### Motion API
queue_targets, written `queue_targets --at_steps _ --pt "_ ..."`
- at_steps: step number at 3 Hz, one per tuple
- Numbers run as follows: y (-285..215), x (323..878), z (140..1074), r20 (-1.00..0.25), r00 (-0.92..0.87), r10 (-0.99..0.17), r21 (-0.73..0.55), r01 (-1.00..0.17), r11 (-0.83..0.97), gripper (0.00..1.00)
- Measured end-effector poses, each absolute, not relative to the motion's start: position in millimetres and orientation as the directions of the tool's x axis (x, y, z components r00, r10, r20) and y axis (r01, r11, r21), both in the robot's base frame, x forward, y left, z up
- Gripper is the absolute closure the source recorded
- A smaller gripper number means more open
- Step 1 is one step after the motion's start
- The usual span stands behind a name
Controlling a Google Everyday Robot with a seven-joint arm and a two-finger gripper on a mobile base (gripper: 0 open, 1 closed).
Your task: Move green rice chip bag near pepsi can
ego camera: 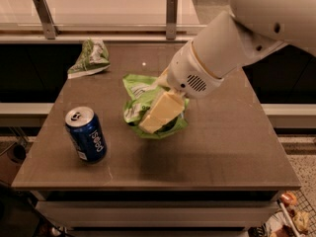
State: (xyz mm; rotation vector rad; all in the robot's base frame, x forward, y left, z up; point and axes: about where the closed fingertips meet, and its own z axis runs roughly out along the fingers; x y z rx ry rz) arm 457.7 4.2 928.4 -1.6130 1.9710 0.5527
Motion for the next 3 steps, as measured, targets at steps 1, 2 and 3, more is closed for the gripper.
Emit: queue_targets --at_steps 1,2,3 --pt "5.1 456.5 929.0 -0.629 -0.145 -0.764 -0.020 -0.979 0.202 0.82" --pt "6.3 455.3 930.2 -0.628 -0.141 -0.765 -0.023 -0.980 0.199 0.59" --pt "7.6 454.2 931.6 -0.627 -0.137 -0.766 -0.026 -0.980 0.197 0.36"
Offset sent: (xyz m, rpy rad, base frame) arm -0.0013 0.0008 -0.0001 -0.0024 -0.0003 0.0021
